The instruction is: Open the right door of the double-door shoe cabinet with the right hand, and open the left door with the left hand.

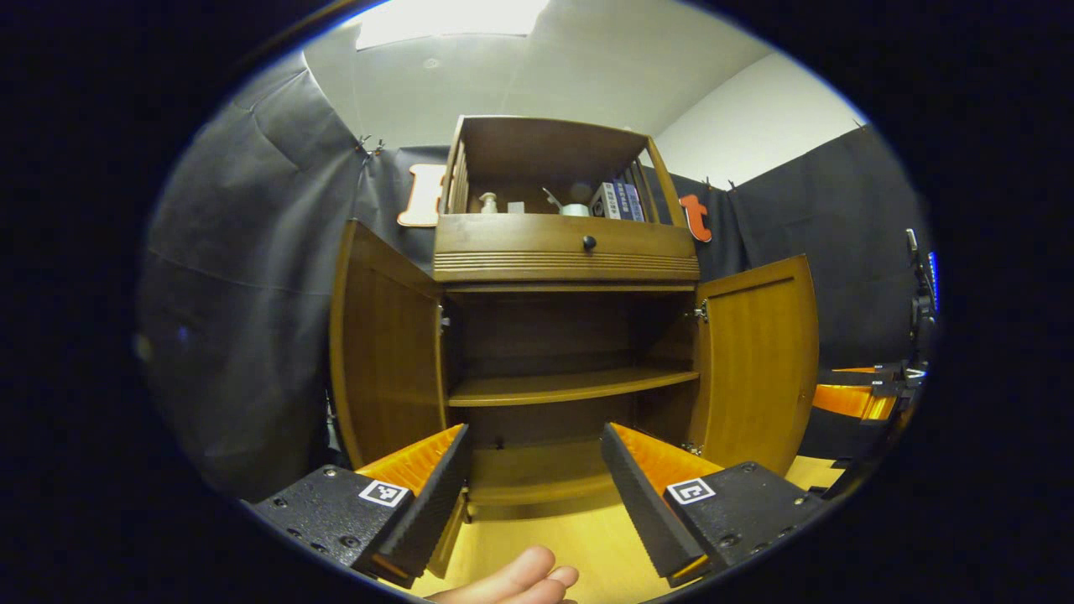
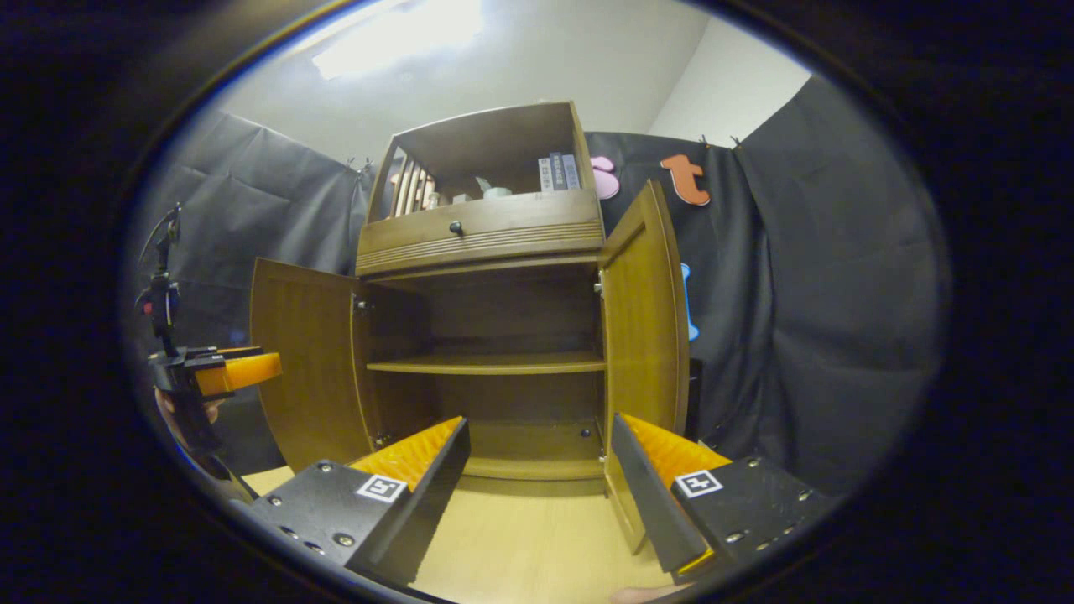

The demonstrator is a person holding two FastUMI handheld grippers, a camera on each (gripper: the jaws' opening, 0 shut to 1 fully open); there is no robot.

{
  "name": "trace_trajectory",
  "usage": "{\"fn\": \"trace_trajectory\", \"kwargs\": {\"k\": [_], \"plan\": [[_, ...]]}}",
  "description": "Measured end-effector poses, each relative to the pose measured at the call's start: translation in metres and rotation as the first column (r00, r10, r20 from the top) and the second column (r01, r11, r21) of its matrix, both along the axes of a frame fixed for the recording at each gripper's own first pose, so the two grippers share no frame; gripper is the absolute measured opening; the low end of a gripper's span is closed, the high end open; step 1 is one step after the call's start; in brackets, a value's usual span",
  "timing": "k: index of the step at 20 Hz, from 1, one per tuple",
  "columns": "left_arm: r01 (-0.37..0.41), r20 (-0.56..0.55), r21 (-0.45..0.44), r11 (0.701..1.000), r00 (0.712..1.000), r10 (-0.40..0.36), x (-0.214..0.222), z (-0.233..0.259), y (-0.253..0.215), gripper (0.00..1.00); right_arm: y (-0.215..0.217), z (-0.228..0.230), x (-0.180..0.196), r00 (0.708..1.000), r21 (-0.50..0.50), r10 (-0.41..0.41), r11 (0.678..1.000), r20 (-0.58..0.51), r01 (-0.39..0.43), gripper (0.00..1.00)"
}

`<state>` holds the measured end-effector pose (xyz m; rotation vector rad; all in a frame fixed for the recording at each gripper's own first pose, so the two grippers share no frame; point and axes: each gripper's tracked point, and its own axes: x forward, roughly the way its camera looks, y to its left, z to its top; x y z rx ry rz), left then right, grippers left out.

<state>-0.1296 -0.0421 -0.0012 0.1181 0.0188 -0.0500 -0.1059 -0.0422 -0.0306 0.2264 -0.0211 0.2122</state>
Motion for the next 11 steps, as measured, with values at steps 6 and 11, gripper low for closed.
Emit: {"fn": "trace_trajectory", "kwargs": {"k": [6,11], "plan": [[0.001,-0.038,0.026,1.0,0.999,0.0,0.026,-0.023,-0.035,0.97,-0.011,0.0,0.01,1.0,0.006,0.006,1.0,0.003,-0.006,1.0],[0.041,-0.08,0.016,0.999,0.996,-0.04,0.05,-0.041,-0.074,0.99,-0.008,0.001,0.018,1.0,0.01,-0.009,1.0,-0.005,0.009,1.0]]}}
